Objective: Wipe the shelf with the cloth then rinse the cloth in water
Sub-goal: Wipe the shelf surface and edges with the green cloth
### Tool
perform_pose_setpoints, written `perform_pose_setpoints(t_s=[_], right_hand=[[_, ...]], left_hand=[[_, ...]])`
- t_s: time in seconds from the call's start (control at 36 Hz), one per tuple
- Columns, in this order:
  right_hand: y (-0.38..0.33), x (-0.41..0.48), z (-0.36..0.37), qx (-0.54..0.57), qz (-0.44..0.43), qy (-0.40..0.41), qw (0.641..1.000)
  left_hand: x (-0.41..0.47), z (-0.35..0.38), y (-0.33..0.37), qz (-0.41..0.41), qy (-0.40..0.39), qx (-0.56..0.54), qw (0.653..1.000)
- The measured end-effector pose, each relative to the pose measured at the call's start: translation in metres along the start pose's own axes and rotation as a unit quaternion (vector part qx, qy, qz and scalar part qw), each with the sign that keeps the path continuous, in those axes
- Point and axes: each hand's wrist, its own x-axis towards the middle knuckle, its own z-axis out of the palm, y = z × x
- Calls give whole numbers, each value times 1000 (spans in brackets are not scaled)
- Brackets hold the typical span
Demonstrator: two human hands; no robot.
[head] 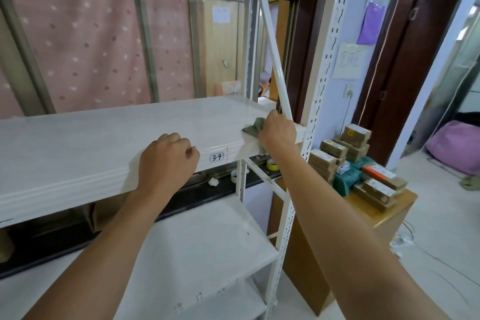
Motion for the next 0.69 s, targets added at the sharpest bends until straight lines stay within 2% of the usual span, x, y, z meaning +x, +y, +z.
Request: perform_pose_setpoints(t_s=[0.25,0.69], right_hand=[[41,9,-3,23,46,21,998],[39,-5,-2,-32,-136,36,990]], left_hand=[[-11,-6,-30,57,15,5,998],[-11,1,-24,63,39,-7,997]])
